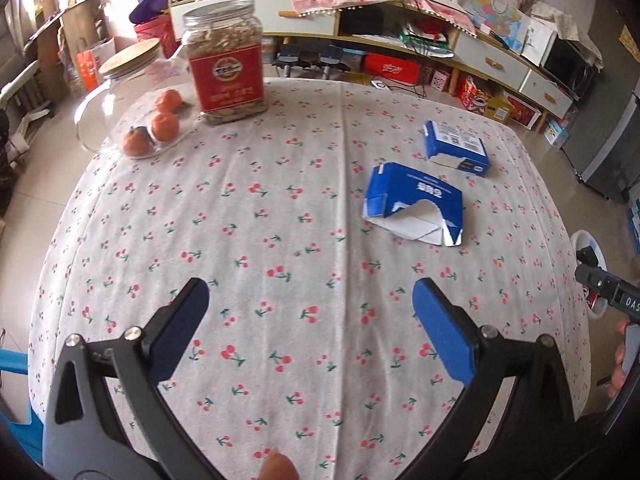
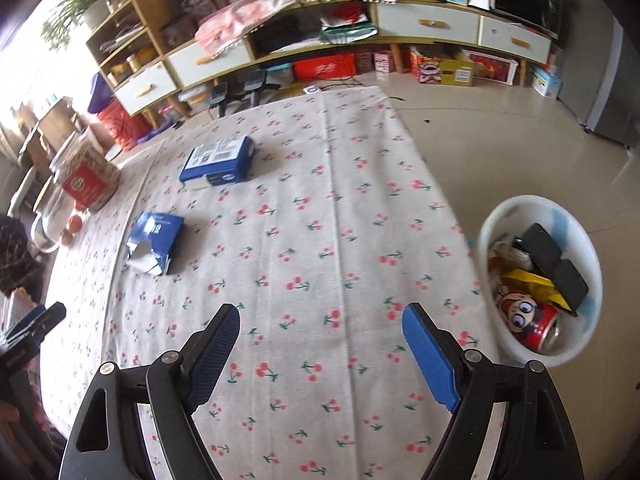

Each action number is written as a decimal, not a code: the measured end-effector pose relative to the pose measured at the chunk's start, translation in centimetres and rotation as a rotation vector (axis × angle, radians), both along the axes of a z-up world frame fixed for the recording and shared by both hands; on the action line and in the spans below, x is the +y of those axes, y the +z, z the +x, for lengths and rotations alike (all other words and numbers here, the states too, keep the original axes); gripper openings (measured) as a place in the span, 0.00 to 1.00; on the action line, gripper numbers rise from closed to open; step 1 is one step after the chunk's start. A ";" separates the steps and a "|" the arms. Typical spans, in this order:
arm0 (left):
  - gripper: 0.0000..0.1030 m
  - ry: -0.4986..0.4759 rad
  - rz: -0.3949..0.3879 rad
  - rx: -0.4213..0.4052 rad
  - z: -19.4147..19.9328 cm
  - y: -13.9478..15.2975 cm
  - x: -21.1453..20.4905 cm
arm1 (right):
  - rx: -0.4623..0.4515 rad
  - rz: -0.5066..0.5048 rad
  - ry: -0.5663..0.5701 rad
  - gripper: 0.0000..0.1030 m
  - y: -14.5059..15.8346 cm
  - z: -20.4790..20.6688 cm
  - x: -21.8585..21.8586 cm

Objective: Collect trash
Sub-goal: 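Move both open grippers back over the table, then grasp the torn blue biscuit carton with the right gripper, then grasp the blue biscuit box with the left gripper while the right holds the carton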

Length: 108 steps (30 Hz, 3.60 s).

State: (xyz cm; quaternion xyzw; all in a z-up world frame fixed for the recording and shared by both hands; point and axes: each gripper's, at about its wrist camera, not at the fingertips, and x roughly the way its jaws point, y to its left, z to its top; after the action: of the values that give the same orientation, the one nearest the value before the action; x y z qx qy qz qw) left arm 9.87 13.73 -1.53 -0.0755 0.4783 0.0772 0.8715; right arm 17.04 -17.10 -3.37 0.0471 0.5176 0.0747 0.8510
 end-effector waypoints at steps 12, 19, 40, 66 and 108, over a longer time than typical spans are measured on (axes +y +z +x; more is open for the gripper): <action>0.99 0.132 -0.014 0.017 -1.7 -0.3 5.5 | -0.003 -0.102 0.334 0.83 -2.2 3.2 12.4; 0.99 0.169 -0.047 0.055 -2.1 -1.2 7.3 | -0.062 -0.166 0.566 0.83 -3.2 5.2 19.4; 0.99 0.194 -0.117 0.073 -1.8 -1.7 8.2 | -0.018 -0.165 0.758 0.73 -7.0 11.7 22.9; 0.99 0.121 -0.084 0.046 -1.7 -0.9 5.0 | 0.025 -0.112 0.373 0.45 -0.9 4.2 10.7; 0.99 -0.194 -0.089 0.038 15.1 -4.0 -12.0 | -0.030 -0.003 -0.044 0.46 2.2 1.0 -10.0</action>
State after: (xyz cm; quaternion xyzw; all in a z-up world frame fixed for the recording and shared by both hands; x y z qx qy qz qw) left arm 25.00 1.74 -5.51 -0.0659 0.5029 -0.0272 0.8614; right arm 18.03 -27.10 -1.20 0.0562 0.5039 0.0560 0.8601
